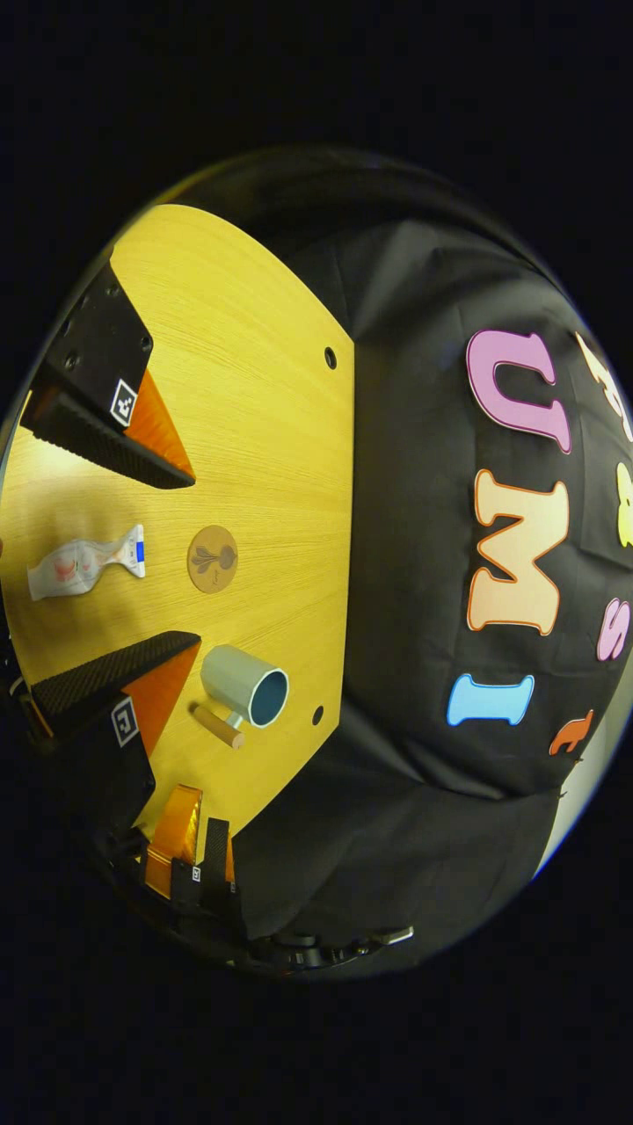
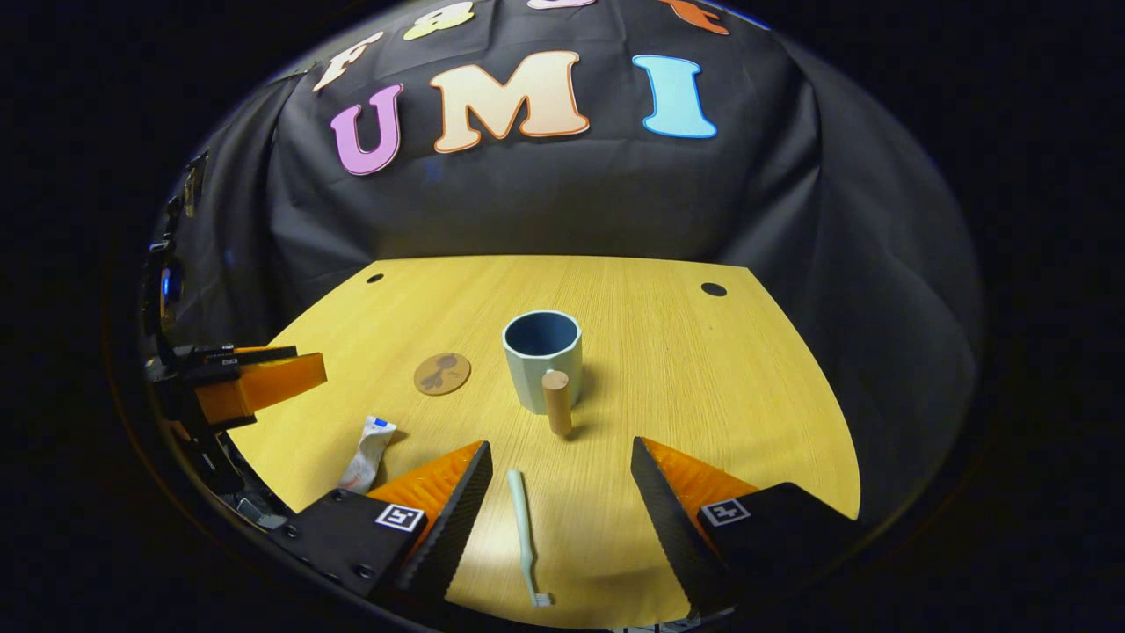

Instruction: Put the toothbrush and toothpaste on the desktop into the cup, then pick up the cup and place it on the coaster on the desktop.

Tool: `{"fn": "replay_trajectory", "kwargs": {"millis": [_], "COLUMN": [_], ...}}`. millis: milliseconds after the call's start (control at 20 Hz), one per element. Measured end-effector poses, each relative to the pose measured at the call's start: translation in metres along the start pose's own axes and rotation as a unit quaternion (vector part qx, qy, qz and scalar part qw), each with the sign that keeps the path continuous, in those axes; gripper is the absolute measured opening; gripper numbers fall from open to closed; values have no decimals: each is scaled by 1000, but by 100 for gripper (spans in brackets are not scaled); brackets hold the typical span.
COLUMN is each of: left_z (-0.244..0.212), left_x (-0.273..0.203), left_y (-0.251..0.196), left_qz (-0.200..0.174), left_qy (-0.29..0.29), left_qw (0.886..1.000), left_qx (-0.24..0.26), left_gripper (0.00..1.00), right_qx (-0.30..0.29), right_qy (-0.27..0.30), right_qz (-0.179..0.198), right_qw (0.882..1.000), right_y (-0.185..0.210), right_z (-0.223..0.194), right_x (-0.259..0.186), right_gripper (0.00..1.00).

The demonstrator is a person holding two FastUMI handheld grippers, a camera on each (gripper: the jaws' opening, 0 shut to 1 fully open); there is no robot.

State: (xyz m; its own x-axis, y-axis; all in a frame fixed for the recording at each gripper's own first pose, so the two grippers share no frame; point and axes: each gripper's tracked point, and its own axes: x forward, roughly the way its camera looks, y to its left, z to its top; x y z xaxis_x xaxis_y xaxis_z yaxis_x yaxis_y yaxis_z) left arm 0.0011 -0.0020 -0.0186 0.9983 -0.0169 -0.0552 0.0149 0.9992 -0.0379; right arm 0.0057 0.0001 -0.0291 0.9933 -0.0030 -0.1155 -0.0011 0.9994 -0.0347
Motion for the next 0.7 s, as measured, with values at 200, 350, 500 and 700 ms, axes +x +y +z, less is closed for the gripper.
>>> {"fn": "replay_trajectory", "kwargs": {"millis": [200, 350, 500, 700], "left_z": [-3, -9, -17, -25], "left_x": [1, 0, -4, -8], "left_y": [5, 10, 19, 30], "left_qz": [3, 8, 19, 31], "left_qy": [6, 11, 19, 25], "left_qw": [1000, 1000, 1000, 999], "left_qx": [3, 0, -6, -14], "left_gripper": [95, 95, 95, 95], "right_qx": [-13, -25, -33, -61], "right_qy": [22, 49, 81, 134], "right_qz": [7, 10, 21, 33], "right_qw": [1000, 998, 996, 989], "right_y": [9, 13, 21, 29], "right_z": [-11, -24, -32, -45], "right_x": [3, 7, 15, 28], "right_gripper": [98, 98, 98, 98]}}
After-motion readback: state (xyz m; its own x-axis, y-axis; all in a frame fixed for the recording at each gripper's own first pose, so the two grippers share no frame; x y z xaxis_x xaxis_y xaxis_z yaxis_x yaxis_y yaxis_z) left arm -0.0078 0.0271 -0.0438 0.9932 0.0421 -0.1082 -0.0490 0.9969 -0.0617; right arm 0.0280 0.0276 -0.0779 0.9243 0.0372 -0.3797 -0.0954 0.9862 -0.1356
